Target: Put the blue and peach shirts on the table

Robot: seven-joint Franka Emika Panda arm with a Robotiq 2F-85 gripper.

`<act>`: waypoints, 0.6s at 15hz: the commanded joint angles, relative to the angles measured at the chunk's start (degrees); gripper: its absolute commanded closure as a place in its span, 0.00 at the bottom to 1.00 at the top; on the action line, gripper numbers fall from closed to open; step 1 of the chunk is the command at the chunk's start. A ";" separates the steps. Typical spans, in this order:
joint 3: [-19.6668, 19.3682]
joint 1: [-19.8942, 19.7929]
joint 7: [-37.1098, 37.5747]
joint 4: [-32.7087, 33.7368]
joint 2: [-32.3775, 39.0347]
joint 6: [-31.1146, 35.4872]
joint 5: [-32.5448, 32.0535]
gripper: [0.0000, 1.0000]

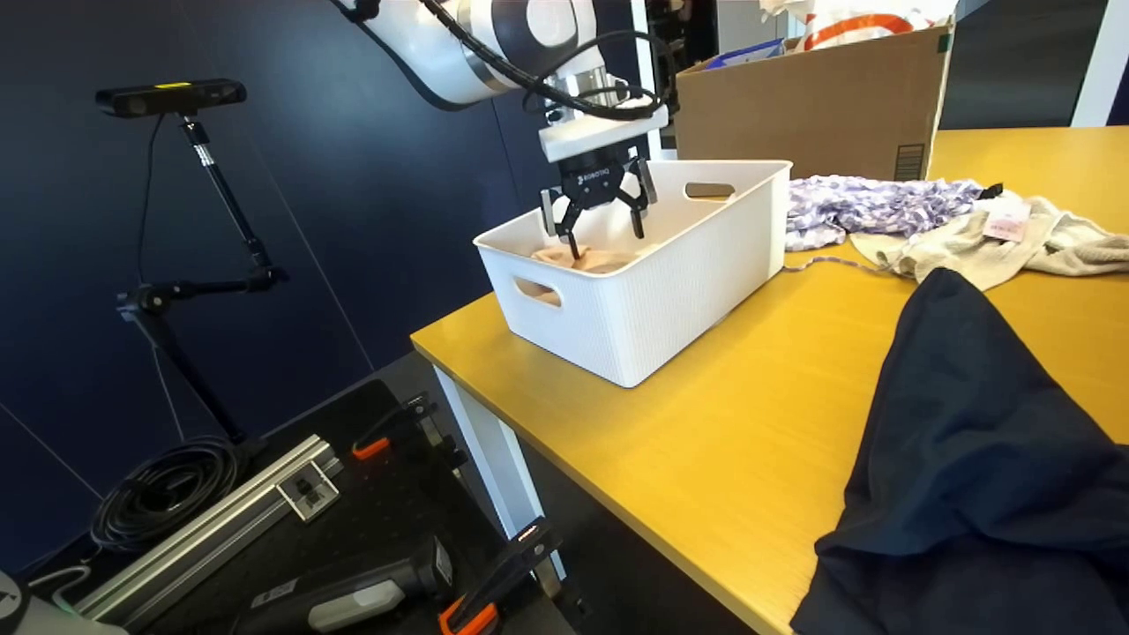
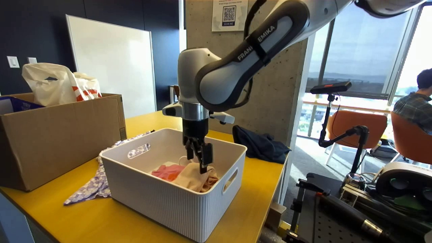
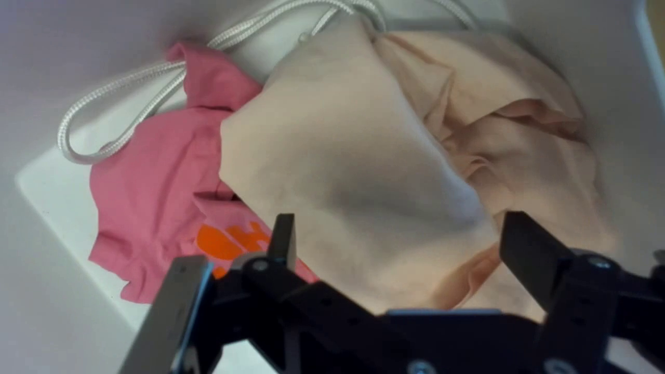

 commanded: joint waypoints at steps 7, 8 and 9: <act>1.30 0.86 0.04 0.65 6.58 10.55 -1.24 0.35; 1.22 1.01 0.55 0.18 6.13 10.61 -1.21 0.42; 1.46 0.93 0.33 0.05 5.94 10.52 -1.09 0.50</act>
